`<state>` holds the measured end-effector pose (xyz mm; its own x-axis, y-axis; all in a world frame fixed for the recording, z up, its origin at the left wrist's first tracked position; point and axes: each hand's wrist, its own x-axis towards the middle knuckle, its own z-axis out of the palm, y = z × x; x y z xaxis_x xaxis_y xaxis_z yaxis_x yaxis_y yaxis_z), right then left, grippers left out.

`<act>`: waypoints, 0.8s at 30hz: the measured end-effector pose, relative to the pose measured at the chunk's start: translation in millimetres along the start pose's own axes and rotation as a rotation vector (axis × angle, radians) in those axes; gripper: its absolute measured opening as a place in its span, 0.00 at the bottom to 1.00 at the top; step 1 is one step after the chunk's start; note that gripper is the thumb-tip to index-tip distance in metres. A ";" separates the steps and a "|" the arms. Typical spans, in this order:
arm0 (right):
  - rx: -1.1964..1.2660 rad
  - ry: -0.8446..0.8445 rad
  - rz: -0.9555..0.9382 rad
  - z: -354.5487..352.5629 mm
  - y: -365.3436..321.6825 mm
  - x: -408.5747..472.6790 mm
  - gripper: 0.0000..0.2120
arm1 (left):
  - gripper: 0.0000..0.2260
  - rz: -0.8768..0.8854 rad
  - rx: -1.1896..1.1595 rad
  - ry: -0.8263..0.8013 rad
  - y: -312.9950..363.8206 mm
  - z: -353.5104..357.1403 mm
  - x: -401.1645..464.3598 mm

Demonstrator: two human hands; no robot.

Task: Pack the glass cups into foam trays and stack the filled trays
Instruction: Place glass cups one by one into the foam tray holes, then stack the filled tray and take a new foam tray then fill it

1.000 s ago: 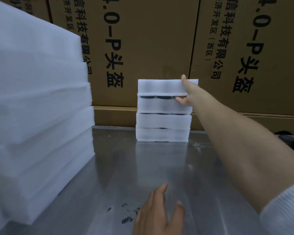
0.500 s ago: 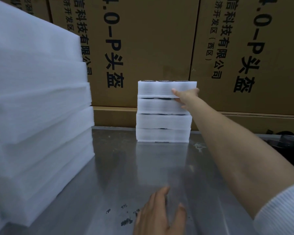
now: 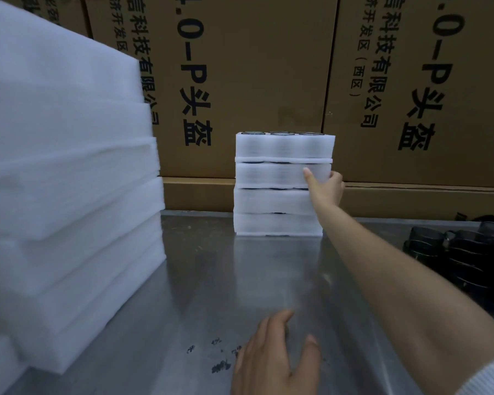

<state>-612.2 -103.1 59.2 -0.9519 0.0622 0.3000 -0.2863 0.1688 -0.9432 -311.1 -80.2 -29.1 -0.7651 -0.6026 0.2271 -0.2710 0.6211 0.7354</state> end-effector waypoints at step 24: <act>-0.016 -0.235 -0.033 -174.1 53.3 -224.2 0.08 | 0.16 -0.056 -0.253 0.047 3.2 5.2 -24.7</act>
<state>-395.0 63.2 -33.5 -0.9417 -0.1744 0.2877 -0.3181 0.1827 -0.9303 -296.2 -60.7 -35.7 -0.7234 -0.6587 0.2067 -0.1527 0.4447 0.8826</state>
